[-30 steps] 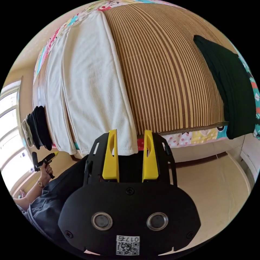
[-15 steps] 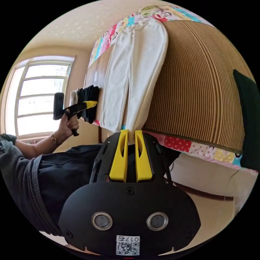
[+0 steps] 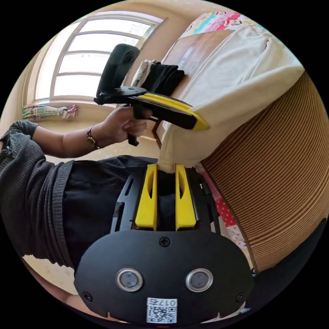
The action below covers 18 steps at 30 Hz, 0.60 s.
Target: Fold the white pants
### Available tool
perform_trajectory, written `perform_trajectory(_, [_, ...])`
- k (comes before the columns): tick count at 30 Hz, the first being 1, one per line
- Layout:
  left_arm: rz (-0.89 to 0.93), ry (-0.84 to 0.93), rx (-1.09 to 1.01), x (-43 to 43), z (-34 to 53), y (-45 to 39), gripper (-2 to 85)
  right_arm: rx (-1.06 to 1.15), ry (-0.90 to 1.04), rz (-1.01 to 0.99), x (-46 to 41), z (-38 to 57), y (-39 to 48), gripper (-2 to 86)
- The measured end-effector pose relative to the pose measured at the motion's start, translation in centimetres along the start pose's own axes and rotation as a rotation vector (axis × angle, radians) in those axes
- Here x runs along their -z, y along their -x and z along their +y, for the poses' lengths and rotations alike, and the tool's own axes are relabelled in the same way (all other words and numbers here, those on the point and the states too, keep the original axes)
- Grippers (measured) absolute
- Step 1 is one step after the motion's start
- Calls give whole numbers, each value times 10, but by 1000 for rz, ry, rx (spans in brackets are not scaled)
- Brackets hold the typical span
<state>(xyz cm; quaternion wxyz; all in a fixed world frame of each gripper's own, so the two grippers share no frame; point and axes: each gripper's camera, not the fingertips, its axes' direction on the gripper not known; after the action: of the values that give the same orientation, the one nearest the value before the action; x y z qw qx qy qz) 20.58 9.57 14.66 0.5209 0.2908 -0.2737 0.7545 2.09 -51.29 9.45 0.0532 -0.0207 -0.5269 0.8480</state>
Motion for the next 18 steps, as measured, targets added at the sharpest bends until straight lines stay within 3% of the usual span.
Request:
perform_trajectory(4, [60,-71,114,-3,29,10,17,-201,7,-43,60,9,-126,120])
perform_trajectory(11, [97,-147,210,-24,62,-2,13,-431,-573,-187,237,-89,-349,174])
perform_trajectory(15, [130,-167,255,-40,75,-9,12,-496,-833,-267,260,-156,-419,177])
perform_trajectory(18, [162,-183,274,-51,80,-13,13,-567,-902,-232,252,-200,-441,170])
